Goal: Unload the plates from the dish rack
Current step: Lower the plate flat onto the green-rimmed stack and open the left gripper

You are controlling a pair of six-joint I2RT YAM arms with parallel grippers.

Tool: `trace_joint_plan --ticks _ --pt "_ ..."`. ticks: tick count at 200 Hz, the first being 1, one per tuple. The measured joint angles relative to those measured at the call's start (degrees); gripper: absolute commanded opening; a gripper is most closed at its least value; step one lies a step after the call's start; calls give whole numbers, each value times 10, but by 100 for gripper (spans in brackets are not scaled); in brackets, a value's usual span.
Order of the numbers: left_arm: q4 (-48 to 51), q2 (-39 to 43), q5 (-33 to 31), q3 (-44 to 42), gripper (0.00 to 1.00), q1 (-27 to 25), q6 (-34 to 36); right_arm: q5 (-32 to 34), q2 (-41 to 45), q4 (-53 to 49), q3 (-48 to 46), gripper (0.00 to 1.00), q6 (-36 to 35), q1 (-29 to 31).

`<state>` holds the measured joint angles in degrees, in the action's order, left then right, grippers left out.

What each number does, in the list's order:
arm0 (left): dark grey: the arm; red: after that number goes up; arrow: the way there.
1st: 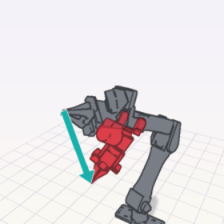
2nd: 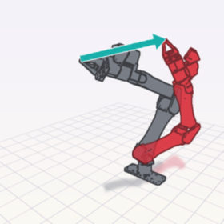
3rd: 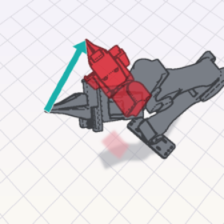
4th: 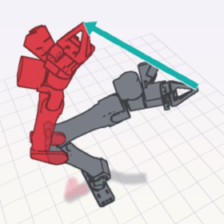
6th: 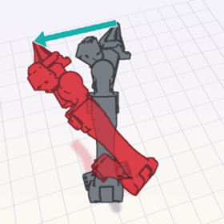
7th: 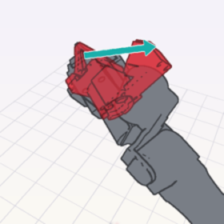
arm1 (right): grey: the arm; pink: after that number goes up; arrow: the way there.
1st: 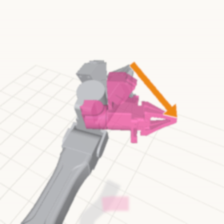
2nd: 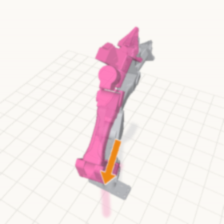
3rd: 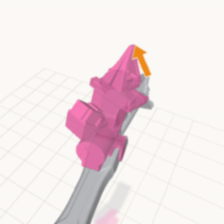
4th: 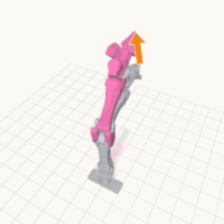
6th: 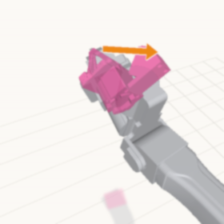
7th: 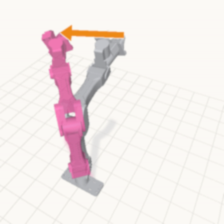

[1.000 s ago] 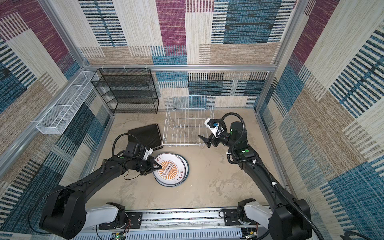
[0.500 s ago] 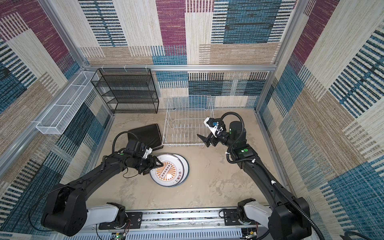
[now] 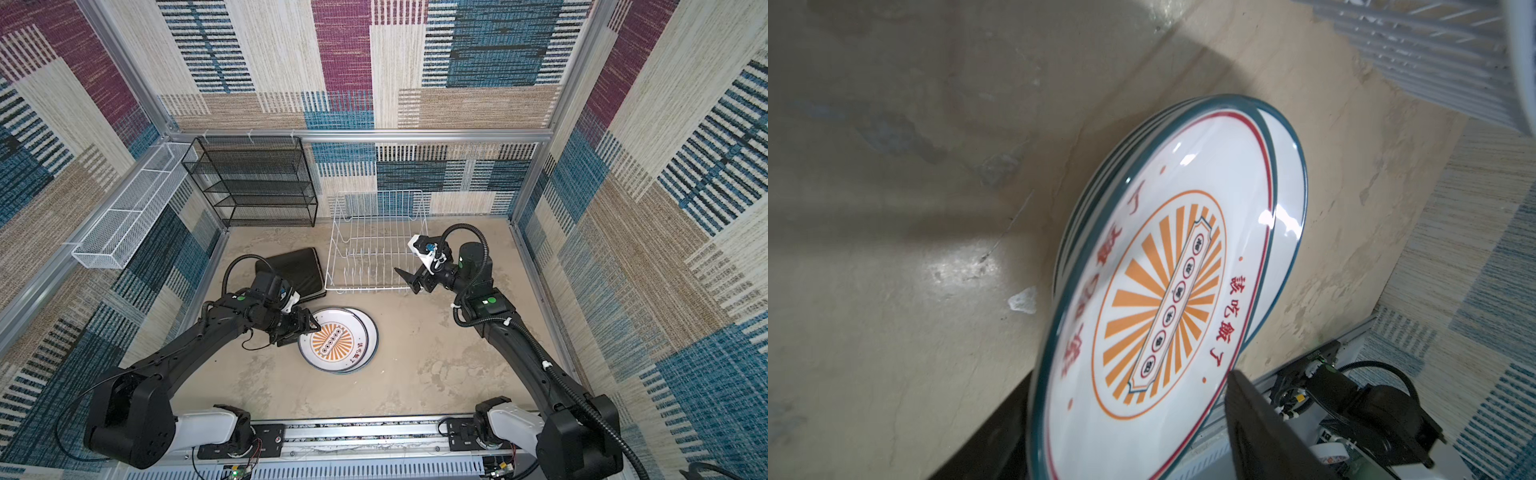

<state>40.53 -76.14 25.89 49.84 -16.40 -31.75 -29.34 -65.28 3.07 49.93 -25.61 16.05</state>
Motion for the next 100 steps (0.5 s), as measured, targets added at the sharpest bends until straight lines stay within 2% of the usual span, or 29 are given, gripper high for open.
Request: trace_joint_plan --ticks 100 --pt "-8 -63 6 32 68 -13 4 0 -7 -4 -3 100 3 0"
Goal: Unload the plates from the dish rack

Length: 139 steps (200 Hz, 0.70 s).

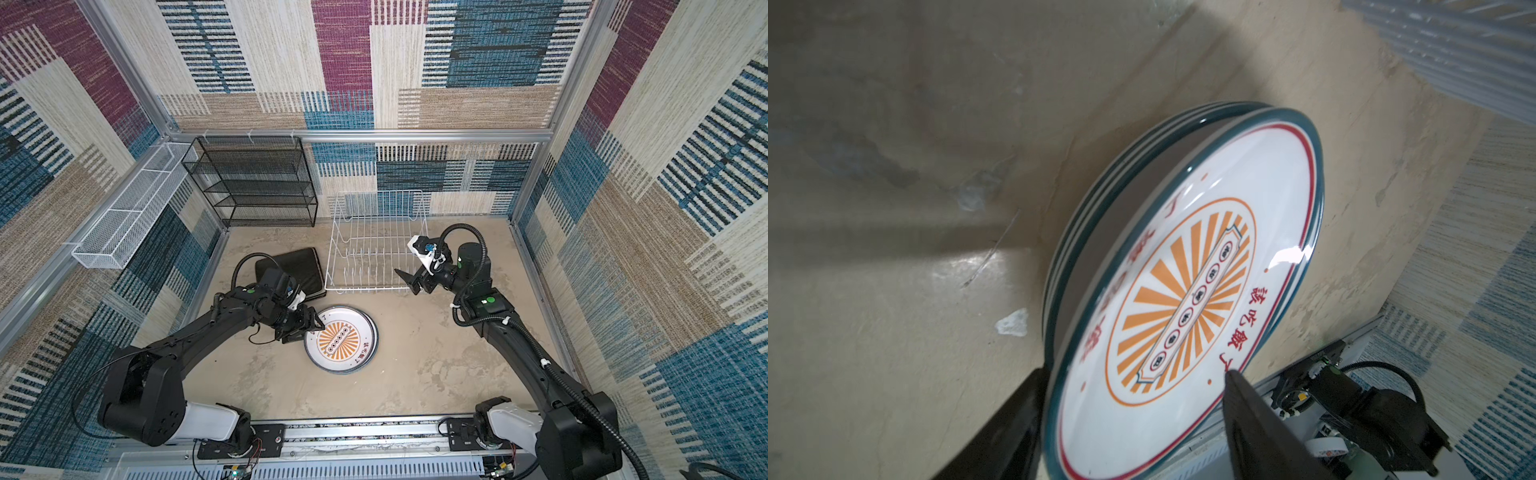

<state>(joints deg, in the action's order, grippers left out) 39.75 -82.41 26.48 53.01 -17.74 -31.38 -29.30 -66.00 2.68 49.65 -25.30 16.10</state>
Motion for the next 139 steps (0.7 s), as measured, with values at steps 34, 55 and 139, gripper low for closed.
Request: trace_joint_plan --ticks 34,55,139 --pt "5 3 -4 18 70 -1 3 8 -1 0 0 100 0 0" --pt "25 15 -15 31 74 -2 15 8 -2 0 0 100 1 0" --pt "66 33 -53 43 76 -2 30 14 -3 0 -1 100 6 0"
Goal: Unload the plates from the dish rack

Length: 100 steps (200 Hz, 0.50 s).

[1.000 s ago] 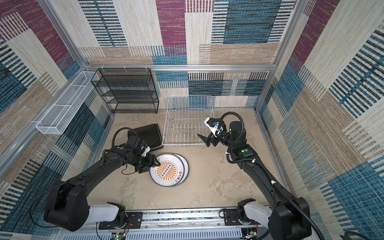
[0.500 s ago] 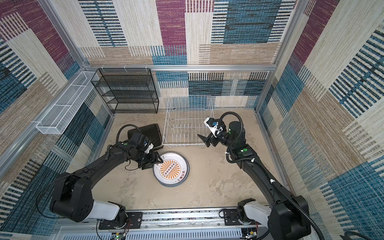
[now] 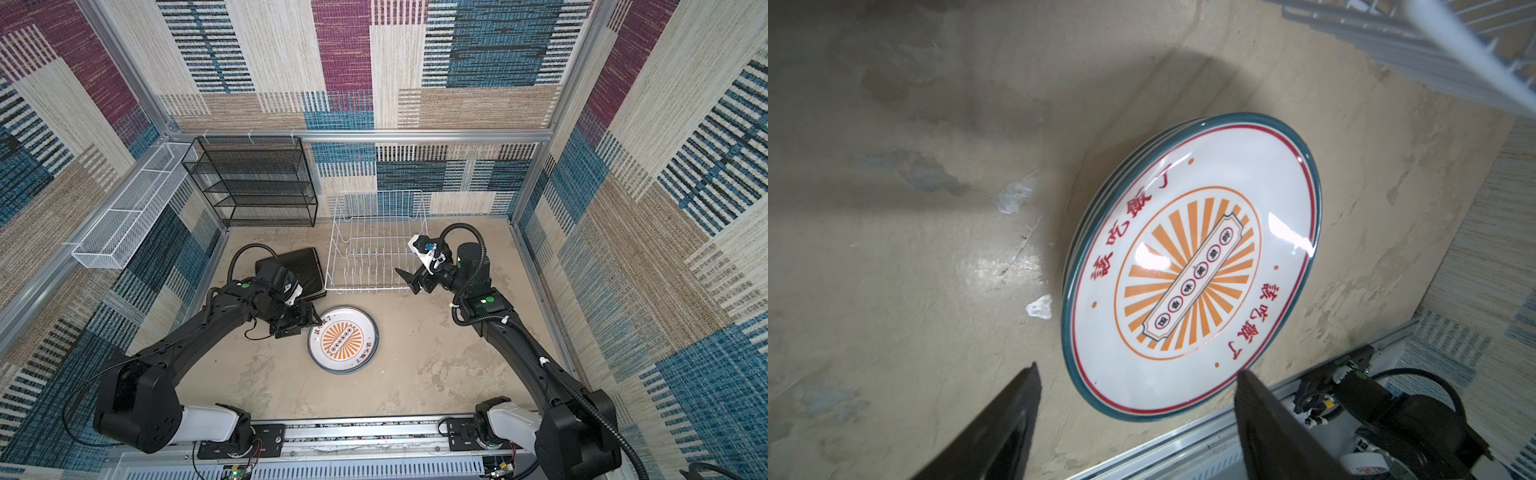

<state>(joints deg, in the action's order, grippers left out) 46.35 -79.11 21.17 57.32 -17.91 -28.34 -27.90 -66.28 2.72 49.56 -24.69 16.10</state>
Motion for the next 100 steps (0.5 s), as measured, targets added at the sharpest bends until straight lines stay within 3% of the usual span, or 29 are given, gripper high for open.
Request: trace_joint_plan --ticks 30,51,57,62,65,100 --pt "10 36 -20 30 77 0 9 22 3 5 0 100 10 0" --pt "7 78 -70 57 79 -1 22 68 4 20 -8 100 38 0" --pt "3 92 -91 61 81 -1 28 87 8 28 -16 100 47 -1" --pt "-2 105 -112 63 95 -1 31 101 11 32 -23 100 54 -3" --pt "-5 114 -125 63 99 -1 34 109 13 35 -26 100 57 -4" --pt "-99 209 -278 4 99 2 65 193 45 98 -68 100 123 -46"
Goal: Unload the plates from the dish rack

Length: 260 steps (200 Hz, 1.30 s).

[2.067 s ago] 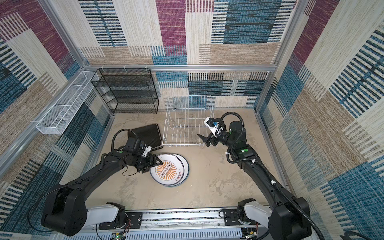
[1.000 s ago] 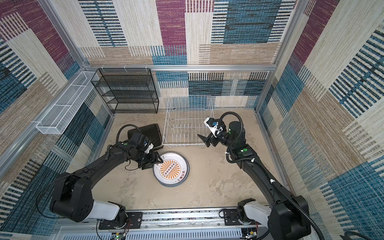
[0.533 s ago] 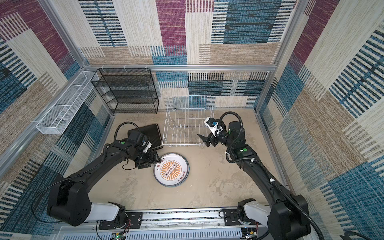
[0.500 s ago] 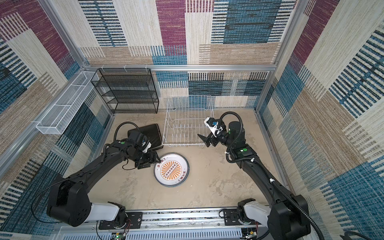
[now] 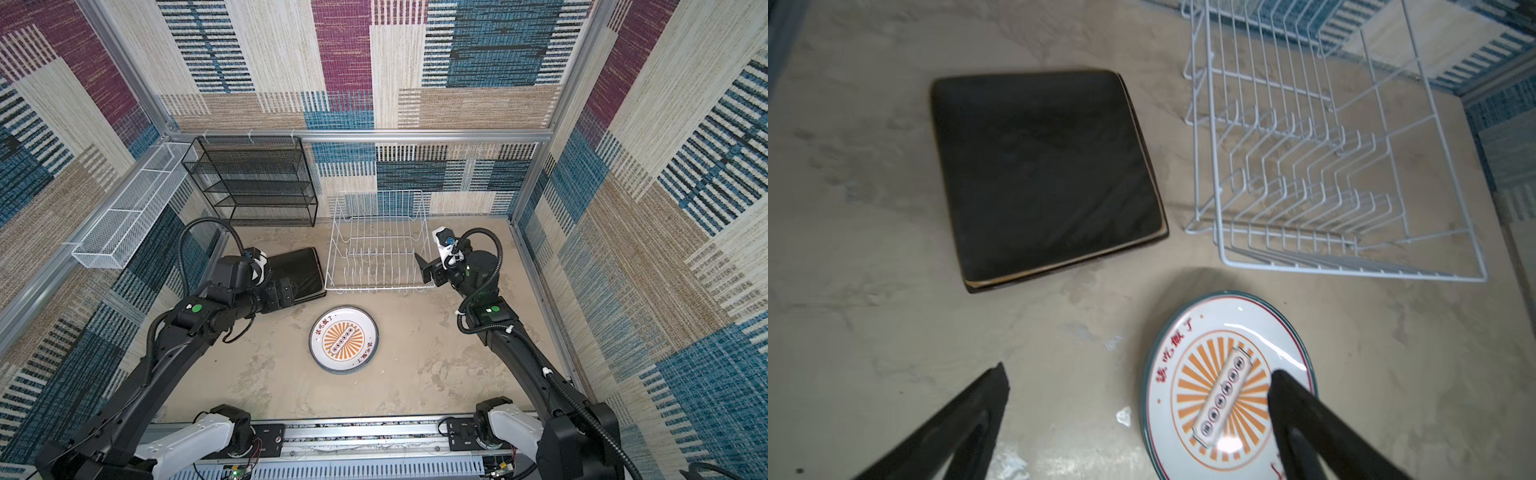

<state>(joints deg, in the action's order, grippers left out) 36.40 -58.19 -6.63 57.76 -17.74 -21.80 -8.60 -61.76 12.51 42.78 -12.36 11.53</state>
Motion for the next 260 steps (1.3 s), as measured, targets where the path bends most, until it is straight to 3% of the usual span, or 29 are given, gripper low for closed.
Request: trace_joint_plan --ticks 57,113,201,260 --pt "-261 78 -187 -214 99 0 87 93 19 96 -101 100 118 -88" --pt "-479 -12 -306 -315 99 3 160 153 0 210 -209 100 162 -113" --pt "-809 -148 -334 -414 99 23 241 171 -106 438 -322 100 165 -120" --pt "-950 -254 -283 -442 99 86 245 141 -199 539 -323 100 143 -122"
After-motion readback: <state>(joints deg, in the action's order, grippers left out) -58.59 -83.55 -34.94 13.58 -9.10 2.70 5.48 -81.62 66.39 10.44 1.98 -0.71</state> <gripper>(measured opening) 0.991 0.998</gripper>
